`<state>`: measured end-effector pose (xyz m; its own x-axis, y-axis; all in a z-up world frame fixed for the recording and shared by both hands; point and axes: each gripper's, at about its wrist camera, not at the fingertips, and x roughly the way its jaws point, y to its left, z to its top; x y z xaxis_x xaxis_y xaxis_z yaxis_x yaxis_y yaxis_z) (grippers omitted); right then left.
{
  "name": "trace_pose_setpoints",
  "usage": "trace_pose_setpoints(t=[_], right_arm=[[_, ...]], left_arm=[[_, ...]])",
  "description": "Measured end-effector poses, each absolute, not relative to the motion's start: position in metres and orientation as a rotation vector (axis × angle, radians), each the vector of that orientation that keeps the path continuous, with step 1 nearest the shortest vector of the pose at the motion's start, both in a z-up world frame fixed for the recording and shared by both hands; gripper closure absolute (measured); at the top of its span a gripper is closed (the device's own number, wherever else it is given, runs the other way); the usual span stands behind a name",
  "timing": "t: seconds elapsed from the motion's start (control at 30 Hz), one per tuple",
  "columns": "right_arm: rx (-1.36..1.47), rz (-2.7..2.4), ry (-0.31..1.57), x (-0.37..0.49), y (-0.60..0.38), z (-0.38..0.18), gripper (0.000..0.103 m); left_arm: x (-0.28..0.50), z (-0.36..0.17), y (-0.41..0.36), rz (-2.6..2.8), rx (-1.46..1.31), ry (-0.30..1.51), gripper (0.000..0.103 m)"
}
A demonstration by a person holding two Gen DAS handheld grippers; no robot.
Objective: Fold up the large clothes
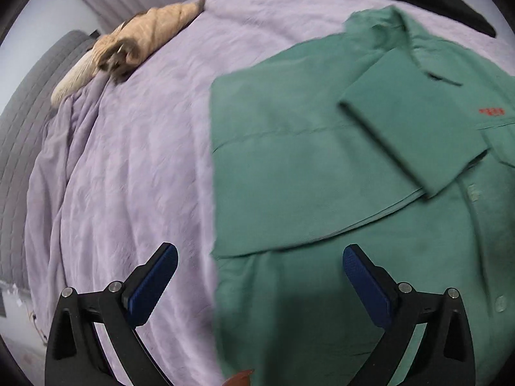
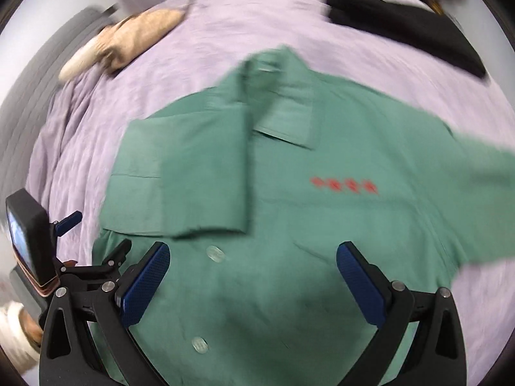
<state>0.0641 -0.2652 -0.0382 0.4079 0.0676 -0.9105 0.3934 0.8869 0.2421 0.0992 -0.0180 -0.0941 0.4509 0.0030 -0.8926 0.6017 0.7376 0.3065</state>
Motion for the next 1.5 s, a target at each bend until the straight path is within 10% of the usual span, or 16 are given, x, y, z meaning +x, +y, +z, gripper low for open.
trace_pose_setpoints(t=[0.23,0.3,0.37,0.77,0.87,1.07,1.13,1.17,1.5], right_arm=[[0.051,-0.175,1.286,0.147,-0.185,-0.105,0.001],[0.038,-0.18,1.307,0.152,-0.19,-0.119,0.045],[0.14,-0.218,1.255,0.141,-0.213,-0.099,0.067],[1.39,-0.411,0.852,-0.071,-0.413,-0.147,0.06],[1.382,-0.397,0.834,-0.087,-0.412,-0.134,0.033],[1.338,-0.324,0.884,-0.062,-0.39,-0.131,0.031],[1.342,-0.313,0.891,-0.043,-0.386,-0.134,0.056],[1.31,-0.32,0.917,-0.023,-0.379,-0.134,0.093],[1.189,-0.4,1.031,-0.033,-0.379,-0.151,0.101]], left_arm=[[0.145,-0.117,0.014,-0.193,0.545,1.038,0.0],[0.158,-0.122,0.022,-0.185,0.482,1.082,0.0],[0.155,-0.123,0.028,-0.206,0.46,1.087,0.0],[0.157,-0.118,0.031,-0.285,0.53,1.103,0.0],[0.148,-0.104,0.047,-0.32,0.543,1.157,0.0],[0.157,-0.07,0.043,-0.349,0.367,1.159,0.0],[0.166,-0.075,0.021,-0.363,0.365,1.141,0.0],[0.169,-0.083,0.009,-0.36,0.399,1.129,0.0],[0.177,-0.122,0.025,-0.29,0.454,1.209,0.0]])
